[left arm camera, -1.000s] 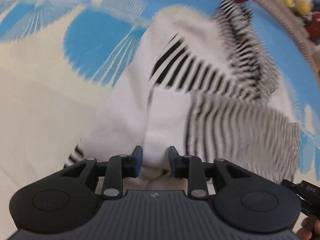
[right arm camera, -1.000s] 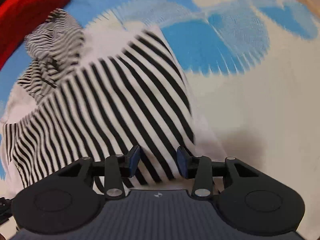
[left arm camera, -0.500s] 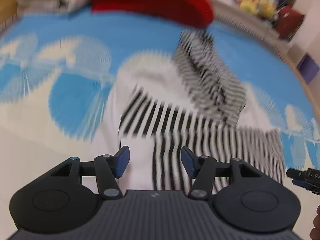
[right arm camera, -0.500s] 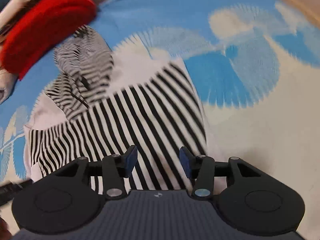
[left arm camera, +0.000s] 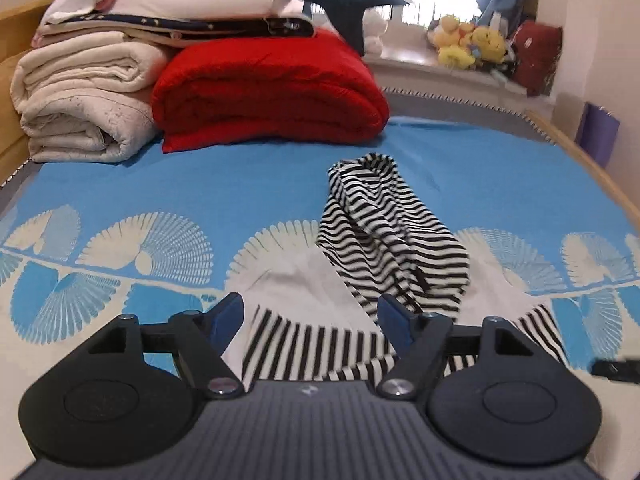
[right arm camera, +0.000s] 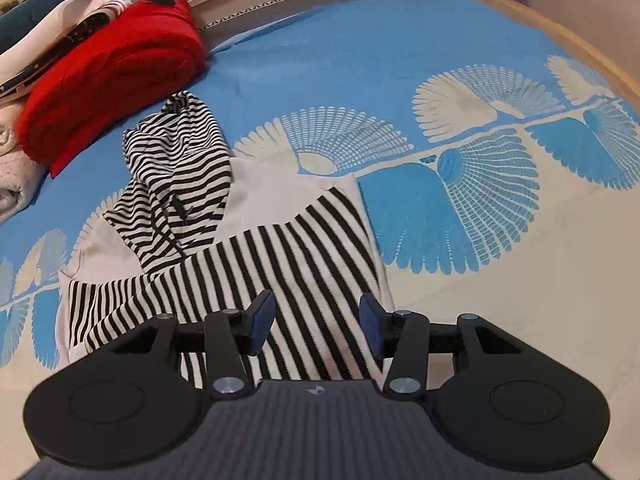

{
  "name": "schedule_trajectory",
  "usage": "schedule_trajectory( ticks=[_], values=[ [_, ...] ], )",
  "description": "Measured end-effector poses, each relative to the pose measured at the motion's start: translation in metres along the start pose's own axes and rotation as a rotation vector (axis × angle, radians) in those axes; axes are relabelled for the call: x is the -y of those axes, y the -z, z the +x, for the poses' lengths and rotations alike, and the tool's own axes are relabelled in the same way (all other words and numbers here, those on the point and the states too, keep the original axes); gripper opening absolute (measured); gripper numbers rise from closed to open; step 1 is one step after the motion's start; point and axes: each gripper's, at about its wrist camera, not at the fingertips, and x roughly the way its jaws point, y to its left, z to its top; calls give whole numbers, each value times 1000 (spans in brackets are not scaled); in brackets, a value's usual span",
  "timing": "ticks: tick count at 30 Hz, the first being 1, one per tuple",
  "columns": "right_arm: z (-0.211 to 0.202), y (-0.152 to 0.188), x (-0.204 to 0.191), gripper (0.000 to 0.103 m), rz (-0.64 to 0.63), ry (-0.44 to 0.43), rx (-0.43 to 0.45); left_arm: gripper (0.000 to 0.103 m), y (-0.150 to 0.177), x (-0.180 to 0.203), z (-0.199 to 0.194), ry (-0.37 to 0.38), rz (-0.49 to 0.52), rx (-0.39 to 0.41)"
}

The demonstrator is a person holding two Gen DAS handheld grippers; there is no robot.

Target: Fold small clothes

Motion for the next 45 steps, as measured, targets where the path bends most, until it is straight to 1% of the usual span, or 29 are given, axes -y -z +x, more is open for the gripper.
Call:
schedule_trajectory(
  ticks=[2,5,6,7,8,9,10,12,16,18,20,21,22,23,24,25,27,29,30,31,32,33,35,37,40,42,43,44,45],
  values=[
    [-1,-2,4,49,12,3,1,79,-19,0,23,11,7,-16],
    [-2,-3,8,49,33,-10,-4,77,-46,1,75,28,42,-62],
    [-1,-4,10,49,39,-15,-8,68,-54,2,94,37,61,-75],
    [-1,-5,12,49,46,-15,-8,49,-62,3,115,44,83,-88],
    [0,-5,13,49,50,-10,-9,36,-68,5,134,52,109,-99],
    [1,-5,14,49,52,-4,-11,16,-75,6,153,57,131,-107],
    [3,-5,14,49,55,-4,-14,14,-82,7,172,56,138,-112],
    [6,-5,14,49,55,-3,-20,14,-99,7,205,51,109,-117],
    [10,-4,11,49,52,1,-25,16,-129,10,259,93,10,-111],
    [13,-4,8,49,46,0,-31,19,-138,16,286,93,7,-117],
    [15,-3,6,49,33,-2,-36,28,-143,22,308,67,15,-115],
    [16,-3,5,49,22,-1,-37,37,-147,23,320,53,0,-113],
    [17,-3,4,49,13,1,-38,47,-149,22,330,46,-26,-113],
    [19,-3,4,49,6,2,-41,51,-150,20,340,48,-58,-118],
    [20,-2,3,49,1,3,-45,60,-151,20,348,56,-86,-128],
    [22,-2,3,49,-2,4,-50,62,-151,20,359,60,-107,-148],
    [24,-2,3,49,-4,6,-55,63,-150,27,375,42,-108,-175],
    [24,-2,3,49,-11,9,-55,62,-146,37,387,50,-88,-192],
    [25,-2,2,49,-16,9,-56,57,-144,42,392,52,-71,-205],
    [25,-2,2,49,-18,8,-58,37,-142,46,393,51,-59,-201],
    [26,-2,2,49,-20,8,-60,26,-141,49,391,55,-48,-191],
    [27,-2,3,49,-21,9,-63,11,-141,52,387,58,-34,-181],
    [29,-3,3,49,-15,11,-71,10,-142,58,369,63,29,-128],
    [28,-4,4,49,-1,10,-72,8,-140,64,338,92,126,-56],
    [24,-7,3,49,24,-7,-63,8,-122,70,265,166,263,58],
    [21,-8,1,49,26,-24,-54,8,-96,71,202,226,342,148],
    [19,-8,0,49,25,-32,-46,8,-76,70,166,250,398,187],
    [17,-8,-1,49,26,-32,-40,8,-54,67,132,278,431,216],
    [17,-9,-1,49,33,-28,-35,8,-34,63,103,307,434,231]
  ],
)
